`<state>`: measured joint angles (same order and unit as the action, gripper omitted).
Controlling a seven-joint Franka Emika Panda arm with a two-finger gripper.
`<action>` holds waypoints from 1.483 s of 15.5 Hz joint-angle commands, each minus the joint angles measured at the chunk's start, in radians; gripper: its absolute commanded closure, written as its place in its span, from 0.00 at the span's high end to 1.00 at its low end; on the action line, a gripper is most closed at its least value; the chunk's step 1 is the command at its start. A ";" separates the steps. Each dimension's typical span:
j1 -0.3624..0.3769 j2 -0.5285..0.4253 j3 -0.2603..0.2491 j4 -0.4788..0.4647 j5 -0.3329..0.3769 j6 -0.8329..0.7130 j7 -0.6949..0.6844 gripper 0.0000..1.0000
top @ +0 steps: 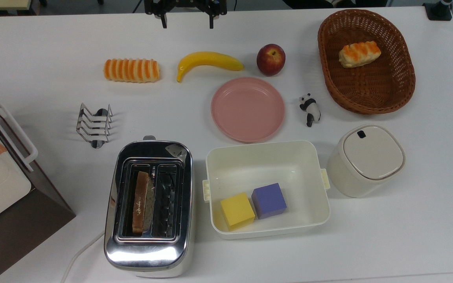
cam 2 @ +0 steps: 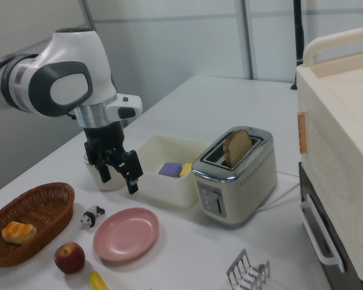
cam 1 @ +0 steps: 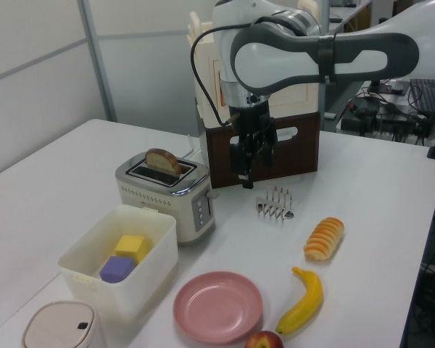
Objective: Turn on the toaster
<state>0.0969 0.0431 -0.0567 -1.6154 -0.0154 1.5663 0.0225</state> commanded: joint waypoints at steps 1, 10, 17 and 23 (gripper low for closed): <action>0.012 -0.017 -0.014 -0.026 -0.014 0.011 -0.010 1.00; 0.007 0.004 -0.014 -0.011 -0.014 0.038 -0.009 0.93; 0.000 0.046 -0.061 0.023 0.006 0.155 -0.104 0.00; -0.058 0.182 -0.066 0.046 -0.003 0.402 -0.108 0.00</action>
<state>0.0523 0.1598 -0.1152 -1.5972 -0.0152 1.9106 -0.0571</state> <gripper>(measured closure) 0.991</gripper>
